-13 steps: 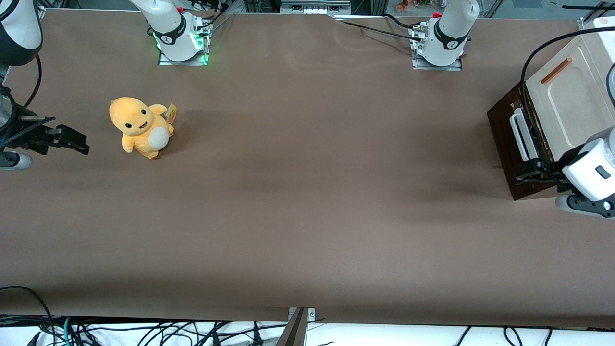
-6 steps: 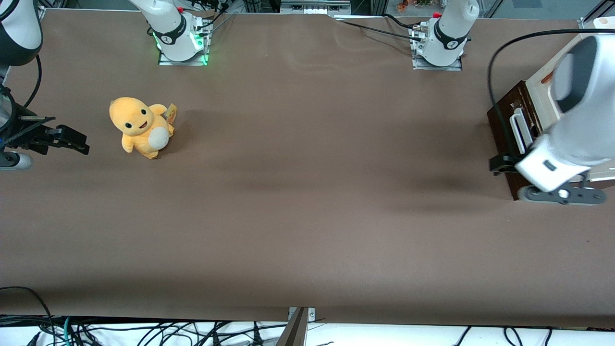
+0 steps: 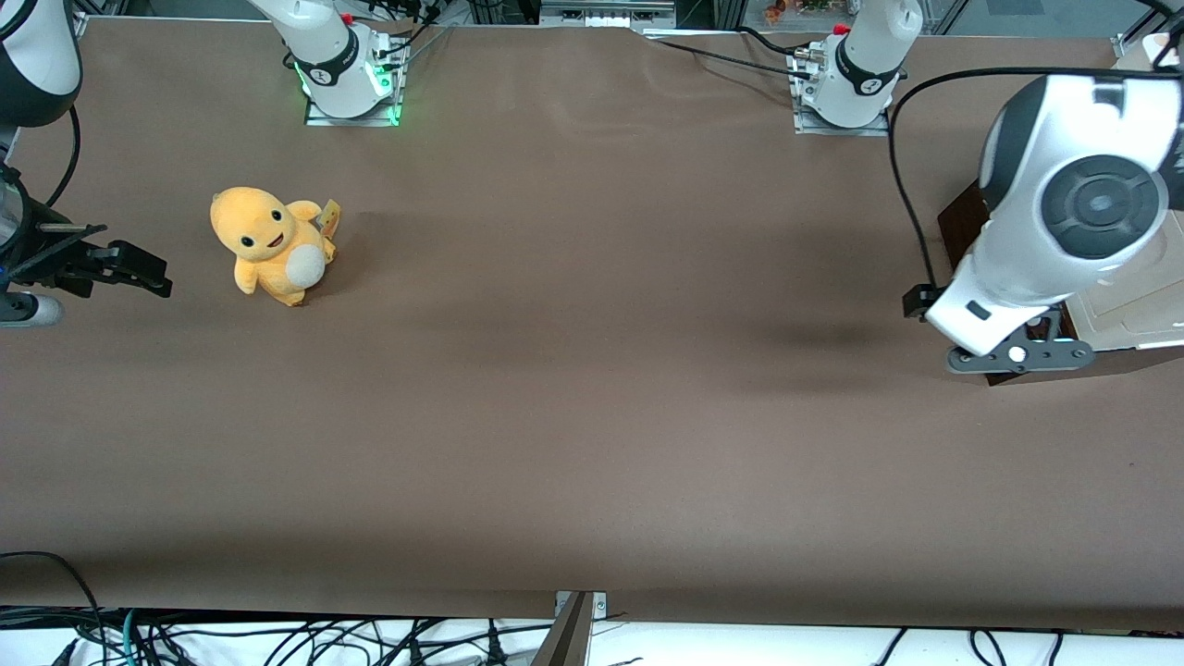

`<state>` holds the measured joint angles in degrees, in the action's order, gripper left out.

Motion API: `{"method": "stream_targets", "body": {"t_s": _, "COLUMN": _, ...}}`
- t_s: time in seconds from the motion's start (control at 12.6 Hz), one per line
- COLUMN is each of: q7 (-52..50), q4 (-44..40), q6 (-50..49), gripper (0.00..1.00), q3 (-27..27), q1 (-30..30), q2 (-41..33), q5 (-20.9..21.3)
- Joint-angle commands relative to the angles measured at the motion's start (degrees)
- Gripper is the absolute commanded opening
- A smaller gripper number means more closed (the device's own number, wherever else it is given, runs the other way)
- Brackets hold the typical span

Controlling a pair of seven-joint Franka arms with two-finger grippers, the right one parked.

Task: Open lower drawer with left arm only
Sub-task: 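Raise the left gripper and swing it toward the cabinet's drawer handles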

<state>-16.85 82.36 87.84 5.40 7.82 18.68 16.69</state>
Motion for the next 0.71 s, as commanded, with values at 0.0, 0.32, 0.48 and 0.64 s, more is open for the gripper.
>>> {"method": "stream_targets", "body": {"t_s": 0.0, "q7": -3.8, "q4": 4.7, "q6": 1.4, "gripper": 1.0, "q3": 0.3, "q1": -0.2, "q2": -2.2, "q5": 1.8}}
{"method": "stream_targets", "body": {"t_s": 0.32, "q7": -6.8, "q4": 6.0, "q6": 1.4, "gripper": 1.0, "q3": 0.3, "q1": -0.2, "q2": -1.3, "q5": 2.0}}
{"method": "stream_targets", "body": {"t_s": 0.48, "q7": -7.1, "q4": 8.5, "q6": 1.4, "gripper": 1.0, "q3": 0.7, "q1": 0.0, "q2": -1.0, "q5": 6.4}}
{"method": "stream_targets", "body": {"t_s": 0.64, "q7": -10.1, "q4": 10.3, "q6": 1.5, "gripper": 1.0, "q3": 1.7, "q1": -0.1, "q2": -0.8, "q5": 8.4}}
